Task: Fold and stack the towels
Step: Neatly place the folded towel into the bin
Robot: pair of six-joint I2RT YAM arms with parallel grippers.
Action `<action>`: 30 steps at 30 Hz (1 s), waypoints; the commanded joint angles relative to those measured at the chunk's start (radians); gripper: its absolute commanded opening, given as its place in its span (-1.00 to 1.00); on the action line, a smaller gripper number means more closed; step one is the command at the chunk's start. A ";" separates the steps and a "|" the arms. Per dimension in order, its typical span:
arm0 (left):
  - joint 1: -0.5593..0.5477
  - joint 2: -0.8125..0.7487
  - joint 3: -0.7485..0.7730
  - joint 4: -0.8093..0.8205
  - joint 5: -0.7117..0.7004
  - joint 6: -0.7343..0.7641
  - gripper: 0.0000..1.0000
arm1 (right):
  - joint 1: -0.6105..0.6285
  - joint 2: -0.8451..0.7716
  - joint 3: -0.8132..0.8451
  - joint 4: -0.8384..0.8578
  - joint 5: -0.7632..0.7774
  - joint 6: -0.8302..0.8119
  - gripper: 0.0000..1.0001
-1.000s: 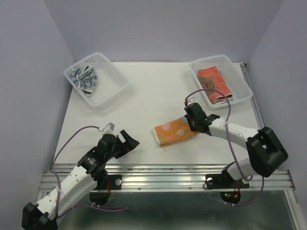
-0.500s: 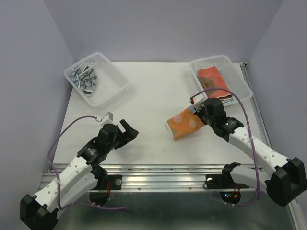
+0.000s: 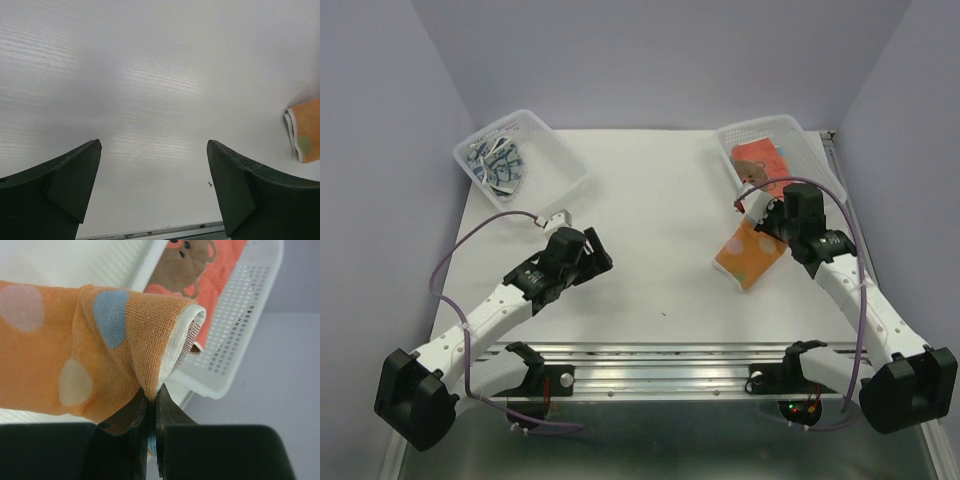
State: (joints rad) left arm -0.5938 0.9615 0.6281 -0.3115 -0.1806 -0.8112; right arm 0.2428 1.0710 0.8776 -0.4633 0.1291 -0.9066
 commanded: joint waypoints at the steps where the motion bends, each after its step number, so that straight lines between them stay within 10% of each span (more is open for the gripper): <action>1: 0.015 0.016 0.091 -0.041 -0.081 0.043 0.98 | -0.072 -0.002 0.093 -0.058 -0.015 -0.275 -0.99; 8: 0.075 0.042 0.157 -0.109 -0.154 0.063 0.98 | -0.216 -0.045 0.005 0.090 -0.094 -0.586 -0.99; 16: 0.140 0.080 0.194 -0.124 -0.188 0.079 0.98 | -0.306 0.138 -0.034 0.586 -0.080 -0.624 -0.99; 30: 0.193 0.121 0.194 -0.094 -0.178 0.089 0.98 | -0.309 0.346 0.073 0.847 -0.324 -0.560 -0.99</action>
State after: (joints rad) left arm -0.4129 1.0706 0.7856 -0.4156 -0.3305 -0.7395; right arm -0.0647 1.3685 0.8612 0.2081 -0.1421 -1.4849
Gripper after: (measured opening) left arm 0.986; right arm 0.094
